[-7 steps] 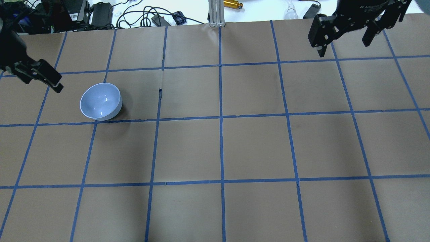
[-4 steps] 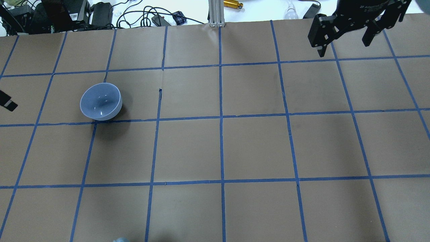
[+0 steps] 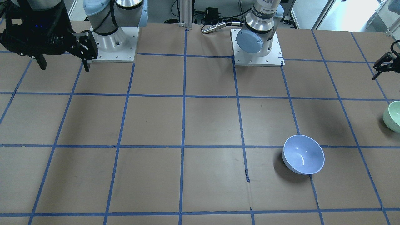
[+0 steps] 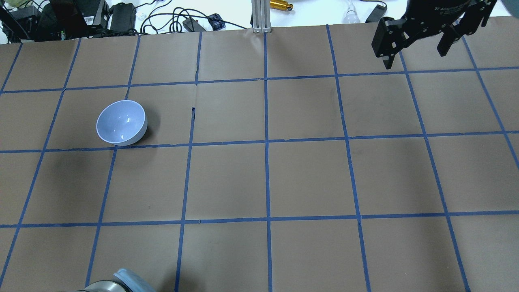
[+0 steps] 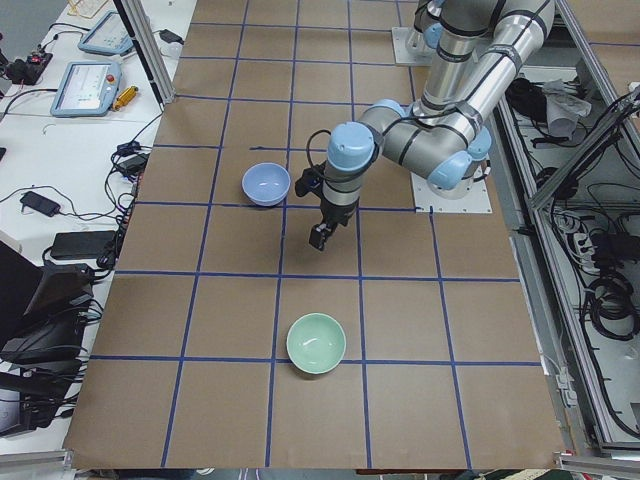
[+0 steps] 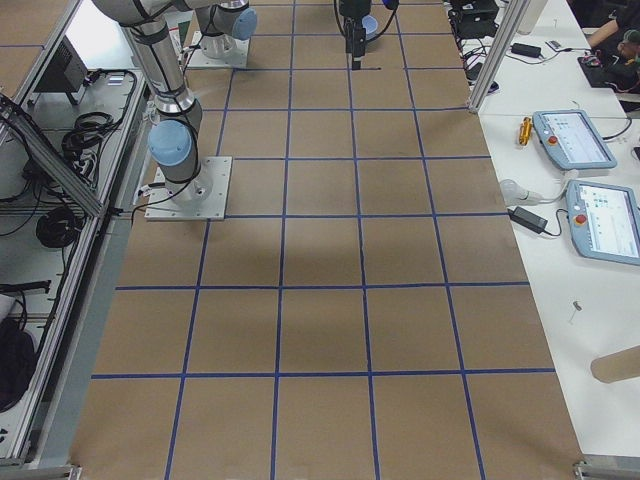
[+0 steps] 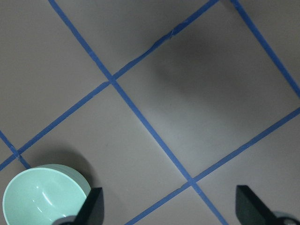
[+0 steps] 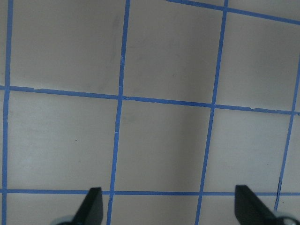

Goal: Stack green bowl on blue bowl
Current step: 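Move the left gripper down and toward the robot, off the table edge, then grasp the pale green bowl rim with the left gripper below the table edge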

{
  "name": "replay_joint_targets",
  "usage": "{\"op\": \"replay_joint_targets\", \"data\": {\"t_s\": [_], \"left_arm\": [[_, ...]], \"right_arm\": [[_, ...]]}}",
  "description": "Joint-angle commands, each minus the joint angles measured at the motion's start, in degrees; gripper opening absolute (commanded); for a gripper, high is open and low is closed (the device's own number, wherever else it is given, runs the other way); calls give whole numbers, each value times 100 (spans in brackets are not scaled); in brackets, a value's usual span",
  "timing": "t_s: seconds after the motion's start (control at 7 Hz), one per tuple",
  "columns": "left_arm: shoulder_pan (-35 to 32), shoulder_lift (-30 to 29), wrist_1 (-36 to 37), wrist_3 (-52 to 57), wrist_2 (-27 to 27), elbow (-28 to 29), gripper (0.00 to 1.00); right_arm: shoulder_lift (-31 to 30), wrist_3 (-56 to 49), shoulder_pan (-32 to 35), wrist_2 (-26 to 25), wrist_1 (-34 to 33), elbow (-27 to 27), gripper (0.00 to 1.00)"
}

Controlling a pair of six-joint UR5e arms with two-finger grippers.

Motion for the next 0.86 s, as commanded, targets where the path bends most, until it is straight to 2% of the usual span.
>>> {"op": "replay_joint_targets", "data": {"t_s": [0.0, 0.29, 0.71], "left_arm": [[883, -398, 89, 1407, -266, -56, 100], [1168, -924, 499, 2211, -248, 136, 100], [1177, -1856, 519, 3475, -213, 1014, 100]], "right_arm": [[0, 0, 2, 0, 0, 0, 100], [0, 0, 2, 0, 0, 0, 100], [0, 0, 2, 0, 0, 0, 100]]}}
